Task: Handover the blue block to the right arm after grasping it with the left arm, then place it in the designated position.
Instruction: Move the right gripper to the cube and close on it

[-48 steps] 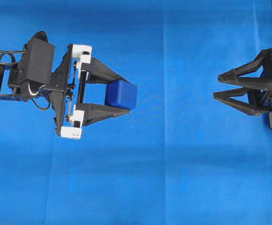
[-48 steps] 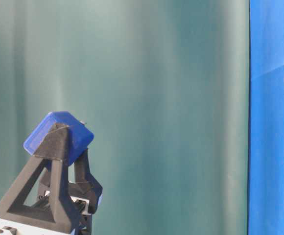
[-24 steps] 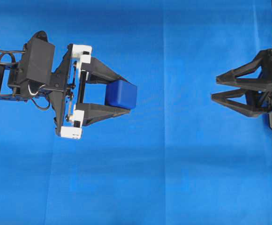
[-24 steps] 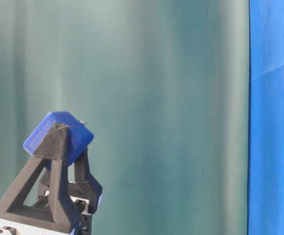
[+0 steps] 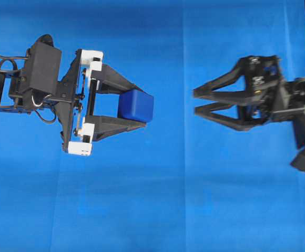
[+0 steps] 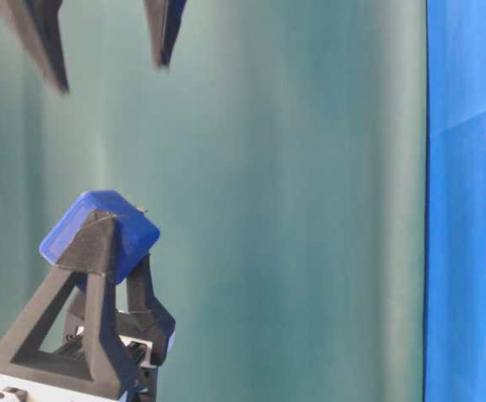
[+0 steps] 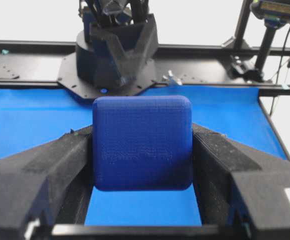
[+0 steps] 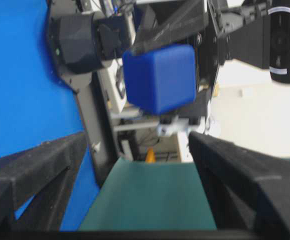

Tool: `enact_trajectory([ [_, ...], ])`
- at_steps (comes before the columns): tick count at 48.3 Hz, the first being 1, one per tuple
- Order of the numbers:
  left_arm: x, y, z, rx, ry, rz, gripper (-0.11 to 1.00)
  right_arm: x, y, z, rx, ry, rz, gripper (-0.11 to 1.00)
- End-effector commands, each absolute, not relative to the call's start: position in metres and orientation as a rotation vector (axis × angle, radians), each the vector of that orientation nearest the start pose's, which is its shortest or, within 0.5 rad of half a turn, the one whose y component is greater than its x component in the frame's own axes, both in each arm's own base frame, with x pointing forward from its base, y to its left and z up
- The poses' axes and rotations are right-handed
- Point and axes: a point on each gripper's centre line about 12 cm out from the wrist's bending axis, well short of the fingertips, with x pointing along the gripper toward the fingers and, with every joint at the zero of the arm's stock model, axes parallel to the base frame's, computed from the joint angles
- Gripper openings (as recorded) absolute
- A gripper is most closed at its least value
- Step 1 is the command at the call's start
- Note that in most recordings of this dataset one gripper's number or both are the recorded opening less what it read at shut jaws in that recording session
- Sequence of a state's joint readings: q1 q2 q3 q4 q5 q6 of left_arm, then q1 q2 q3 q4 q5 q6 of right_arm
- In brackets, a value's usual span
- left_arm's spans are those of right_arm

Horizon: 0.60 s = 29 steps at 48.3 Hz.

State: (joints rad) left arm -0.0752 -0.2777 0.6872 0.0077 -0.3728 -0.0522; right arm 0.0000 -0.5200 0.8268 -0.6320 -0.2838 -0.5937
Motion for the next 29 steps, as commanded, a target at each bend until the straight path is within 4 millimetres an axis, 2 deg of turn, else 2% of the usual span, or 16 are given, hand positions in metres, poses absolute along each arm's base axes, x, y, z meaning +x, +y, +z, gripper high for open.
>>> enact_trajectory([
  [1,0.366,-0.027,0.322,-0.045,-0.004,-0.076,0.49,0.319,0.022,0.333,-1.199,-0.087,0.178,0.95],
  [17,0.366,-0.027,0.321,-0.047,-0.003,-0.076,0.49,0.367,0.023,0.334,-1.197,-0.080,0.195,0.95],
  [29,0.366,-0.027,0.321,-0.050,-0.003,-0.075,0.49,0.394,0.023,0.336,-1.196,-0.077,0.195,0.95],
])
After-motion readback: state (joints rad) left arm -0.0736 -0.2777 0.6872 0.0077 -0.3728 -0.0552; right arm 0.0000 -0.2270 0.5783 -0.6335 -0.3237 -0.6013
